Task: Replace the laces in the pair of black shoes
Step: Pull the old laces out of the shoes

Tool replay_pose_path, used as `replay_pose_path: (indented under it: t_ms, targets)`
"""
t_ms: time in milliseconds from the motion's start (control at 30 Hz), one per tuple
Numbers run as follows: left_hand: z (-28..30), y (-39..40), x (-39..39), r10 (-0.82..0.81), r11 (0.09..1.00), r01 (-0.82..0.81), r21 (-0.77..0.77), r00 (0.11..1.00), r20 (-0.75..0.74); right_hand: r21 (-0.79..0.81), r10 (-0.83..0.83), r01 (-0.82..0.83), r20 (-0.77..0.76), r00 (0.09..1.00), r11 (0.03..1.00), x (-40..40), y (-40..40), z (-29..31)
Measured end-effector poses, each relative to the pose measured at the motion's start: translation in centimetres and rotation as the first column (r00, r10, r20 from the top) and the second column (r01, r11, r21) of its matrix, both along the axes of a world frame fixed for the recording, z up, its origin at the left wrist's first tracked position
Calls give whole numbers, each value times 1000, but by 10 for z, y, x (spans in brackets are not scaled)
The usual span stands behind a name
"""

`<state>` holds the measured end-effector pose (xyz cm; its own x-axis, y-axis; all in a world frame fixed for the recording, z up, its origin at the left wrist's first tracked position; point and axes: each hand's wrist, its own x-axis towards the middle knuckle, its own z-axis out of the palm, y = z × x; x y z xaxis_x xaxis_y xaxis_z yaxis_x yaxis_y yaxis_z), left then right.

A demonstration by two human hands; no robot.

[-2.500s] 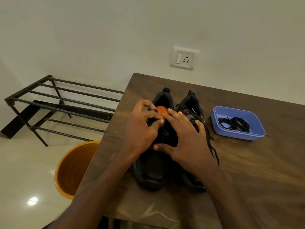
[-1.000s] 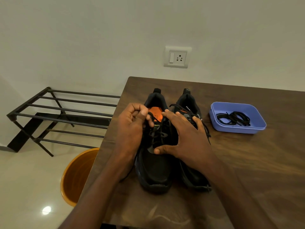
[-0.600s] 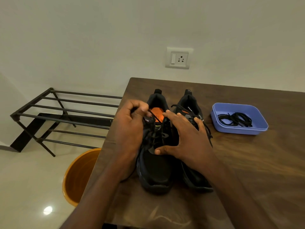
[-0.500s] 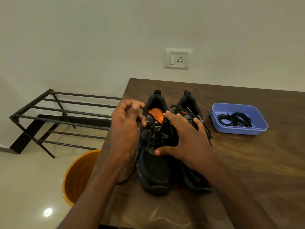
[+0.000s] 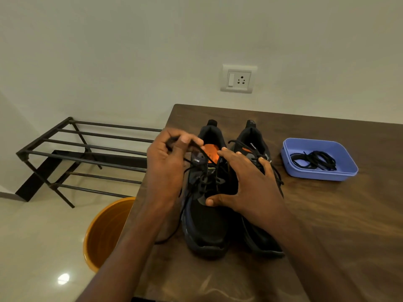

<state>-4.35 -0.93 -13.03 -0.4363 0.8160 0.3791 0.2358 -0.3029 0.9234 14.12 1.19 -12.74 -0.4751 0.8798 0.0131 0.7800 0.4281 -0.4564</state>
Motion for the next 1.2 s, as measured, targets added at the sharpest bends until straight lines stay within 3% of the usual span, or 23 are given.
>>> replay_pose_path:
  t_ms: [33,167,300,433,667,800,867,1000,1067,1100,1133,1200]
  targets:
    - [-1,0,-1,1,1000,-1,-16,1000,21,-2,0,0,0,1000,1000,0,0,0]
    - [-20,0,-5,-9,987,-21,-160,982,-188,-7,5,-5,1,1000,1000,0,1,0]
    - [-19,-4,-3,-35,988,-9,-152,958,-284,9,-2,2,1,1000,1000,0,0,-1]
    - [-20,-12,-1,-50,999,26,-46,767,-640,28,-4,5,-9,1000,1000,-1,1,-5]
    - [-22,-12,-1,-60,998,39,-46,662,-747,37,1,-1,-10,1000,999,0,2,-7]
    - [-20,-9,-2,-66,998,35,-58,678,-732,35,1,-1,-9,1000,999,0,2,-7]
    - [-18,-10,-2,-115,993,105,-55,753,-648,28,-1,1,-11,1000,1000,0,2,-7]
    - [-7,-13,-4,-62,998,62,-4,983,-173,4,-1,1,-7,1000,1000,0,2,-4]
    - [-4,-11,-8,-71,997,72,-7,992,101,-3,-2,2,-3,1000,1000,0,2,-2]
    - [-4,-10,-11,-85,996,89,-18,982,166,-4,-2,2,-3,1000,1000,0,2,-2]
    - [-4,-11,-12,-98,994,104,-29,982,160,-6,-1,1,-4,1000,1000,0,1,-1]
    - [-8,-10,-14,-137,989,137,-56,991,11,-10,-1,1,-10,1000,1000,0,1,-1]
